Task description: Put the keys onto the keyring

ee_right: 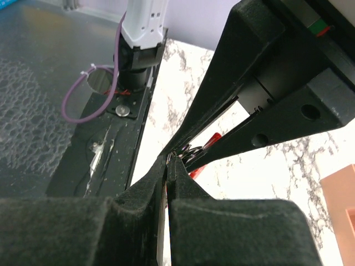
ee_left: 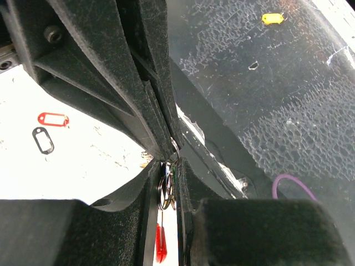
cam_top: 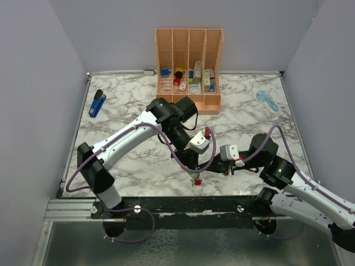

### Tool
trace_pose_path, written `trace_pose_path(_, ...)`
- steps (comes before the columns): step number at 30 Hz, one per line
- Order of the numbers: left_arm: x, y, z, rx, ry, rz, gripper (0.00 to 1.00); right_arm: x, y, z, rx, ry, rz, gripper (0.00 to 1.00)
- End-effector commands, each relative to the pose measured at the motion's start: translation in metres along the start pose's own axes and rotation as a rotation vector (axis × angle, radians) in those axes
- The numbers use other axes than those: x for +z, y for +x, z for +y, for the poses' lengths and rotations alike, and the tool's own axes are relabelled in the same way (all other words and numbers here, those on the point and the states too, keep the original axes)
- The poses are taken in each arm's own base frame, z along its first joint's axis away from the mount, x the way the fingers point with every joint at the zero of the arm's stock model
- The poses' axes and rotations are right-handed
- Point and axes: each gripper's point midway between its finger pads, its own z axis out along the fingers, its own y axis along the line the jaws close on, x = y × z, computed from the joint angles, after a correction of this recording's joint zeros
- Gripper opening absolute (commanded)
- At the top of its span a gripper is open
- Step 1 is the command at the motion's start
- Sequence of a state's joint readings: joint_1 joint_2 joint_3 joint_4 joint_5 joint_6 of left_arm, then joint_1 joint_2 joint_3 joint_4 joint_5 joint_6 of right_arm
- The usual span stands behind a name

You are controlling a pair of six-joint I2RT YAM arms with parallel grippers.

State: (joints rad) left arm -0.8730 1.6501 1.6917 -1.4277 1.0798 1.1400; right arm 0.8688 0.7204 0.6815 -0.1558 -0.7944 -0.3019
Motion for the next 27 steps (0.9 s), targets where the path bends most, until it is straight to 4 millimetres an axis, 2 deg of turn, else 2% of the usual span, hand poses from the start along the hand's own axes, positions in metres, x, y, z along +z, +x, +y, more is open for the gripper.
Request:
trace_pose_path(1,-0.011,-0.027,0.006,0.076,-0.044,-0.038,0.0,-0.002,-0.012,0.007,-0.006,-0.007,-0.075,0.01)
trace_pose_path(6,-0.017,-0.037,0.01,0.099,-0.07,-0.036,0.02,-0.006,-0.021,0.006,-0.029,0.028,-0.128,0.01)
trace_pose_path(16,-0.03,-0.057,0.017,0.139,-0.121,-0.04,0.21,-0.012,-0.038,0.001,-0.081,0.104,-0.262,0.01)
trace_pose_path(27,-0.043,-0.065,0.021,0.137,-0.187,-0.027,0.23,-0.017,-0.054,-0.004,-0.127,0.152,-0.353,0.01)
